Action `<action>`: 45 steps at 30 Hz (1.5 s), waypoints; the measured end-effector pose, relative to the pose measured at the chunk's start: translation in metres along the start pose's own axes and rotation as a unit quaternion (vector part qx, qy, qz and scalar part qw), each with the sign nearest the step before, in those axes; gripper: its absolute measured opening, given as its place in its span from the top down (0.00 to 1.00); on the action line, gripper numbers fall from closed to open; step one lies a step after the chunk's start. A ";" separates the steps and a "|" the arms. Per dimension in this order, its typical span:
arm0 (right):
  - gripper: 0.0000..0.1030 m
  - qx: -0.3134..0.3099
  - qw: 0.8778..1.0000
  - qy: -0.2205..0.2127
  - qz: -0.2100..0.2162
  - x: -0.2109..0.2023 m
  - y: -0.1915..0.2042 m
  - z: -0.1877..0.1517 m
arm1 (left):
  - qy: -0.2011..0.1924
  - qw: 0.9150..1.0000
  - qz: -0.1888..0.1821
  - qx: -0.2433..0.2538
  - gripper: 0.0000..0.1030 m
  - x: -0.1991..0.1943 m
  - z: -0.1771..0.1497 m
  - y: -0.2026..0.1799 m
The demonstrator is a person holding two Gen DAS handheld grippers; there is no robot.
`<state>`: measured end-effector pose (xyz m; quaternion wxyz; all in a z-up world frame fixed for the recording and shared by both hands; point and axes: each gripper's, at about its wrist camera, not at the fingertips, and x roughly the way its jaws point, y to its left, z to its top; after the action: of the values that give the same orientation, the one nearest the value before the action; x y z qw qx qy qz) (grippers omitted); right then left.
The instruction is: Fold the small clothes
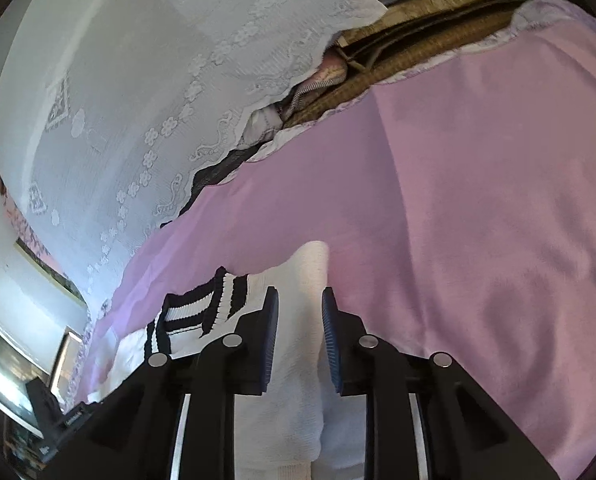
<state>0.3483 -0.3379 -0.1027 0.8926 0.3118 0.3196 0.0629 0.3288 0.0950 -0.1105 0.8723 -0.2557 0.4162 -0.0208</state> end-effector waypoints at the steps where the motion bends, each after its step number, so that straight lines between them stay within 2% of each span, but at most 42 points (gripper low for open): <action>1: 0.77 0.002 1.000 0.001 0.002 0.000 -0.001 0.000 | 0.002 1.000 -0.003 -0.006 0.47 0.000 0.000 0.002; 6: 0.77 -0.006 1.000 -0.001 0.004 -0.001 0.003 -0.001 | 0.024 0.997 -0.040 -0.060 0.46 0.000 0.000 0.013; 11: 0.77 -0.003 1.000 -0.005 0.008 -0.001 0.002 -0.002 | 0.010 0.999 -0.019 -0.044 0.47 0.009 -0.001 0.002; 13: 0.78 -0.005 1.000 -0.007 0.011 -0.001 0.003 -0.003 | -0.003 0.999 -0.001 -0.039 0.85 0.011 0.003 0.003; 16: 0.83 -0.022 1.000 -0.015 0.010 -0.003 0.009 -0.003 | -0.014 0.997 -0.017 -0.074 0.88 0.006 0.007 0.019; 18: 0.89 -0.034 0.999 -0.015 0.007 -0.003 0.014 -0.002 | -0.040 0.996 -0.004 -0.075 0.89 -0.006 0.010 0.023; 21: 0.90 -0.044 0.999 -0.012 0.008 0.002 0.023 0.002 | -0.104 0.992 0.050 -0.057 0.89 -0.034 0.015 0.024; 22: 0.90 -0.048 0.999 -0.012 0.010 0.004 0.027 0.003 | -0.111 0.991 0.061 -0.047 0.89 -0.038 0.017 0.025; 24: 0.90 -0.057 0.998 -0.011 0.011 0.010 0.035 0.006 | -0.101 0.992 0.063 -0.041 0.89 -0.035 0.018 0.027; 27: 0.90 -0.085 0.996 0.009 0.001 0.024 0.043 0.002 | -0.089 0.992 0.091 -0.028 0.88 -0.023 0.015 0.025; 30: 0.90 -0.108 0.993 0.038 -0.040 0.042 0.045 -0.002 | -0.093 0.991 0.095 -0.033 0.88 -0.026 0.016 0.029; 31: 0.91 -0.108 0.991 0.061 -0.058 0.055 0.040 -0.001 | -0.092 0.990 0.101 -0.035 0.87 -0.026 0.016 0.032; 32: 0.99 -0.107 0.988 0.082 -0.074 0.065 0.036 -0.001 | -0.090 0.990 0.104 -0.033 0.87 -0.024 0.015 0.032; 33: 1.00 -0.107 0.986 0.098 -0.082 0.074 0.030 -0.001 | -0.088 0.990 0.110 -0.031 0.85 -0.022 0.014 0.031; 36: 1.00 -0.119 0.985 0.098 -0.078 0.075 0.022 0.006 | -0.094 0.986 0.138 -0.005 0.84 -0.019 0.010 0.021; 38: 1.00 -0.106 0.987 0.092 -0.072 0.071 0.017 0.007 | -0.095 0.984 0.149 0.013 0.77 -0.017 0.008 0.014; 40: 0.99 -0.101 0.990 0.055 -0.076 0.056 0.021 0.007 | -0.089 0.985 0.144 0.021 0.67 -0.015 0.007 0.012; 42: 0.99 -0.133 0.989 0.034 -0.053 0.041 0.036 0.008 | -0.088 0.985 0.143 0.026 0.64 -0.015 0.006 0.010; 45: 0.99 -0.183 0.982 0.044 -0.026 0.022 0.059 -0.007 | -0.083 0.986 0.140 0.030 0.60 -0.014 0.007 0.010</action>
<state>0.3662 -0.2803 -0.0836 0.9208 0.1317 0.3500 0.1108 0.3234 0.1099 -0.1016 0.9054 -0.1696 0.3731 0.1109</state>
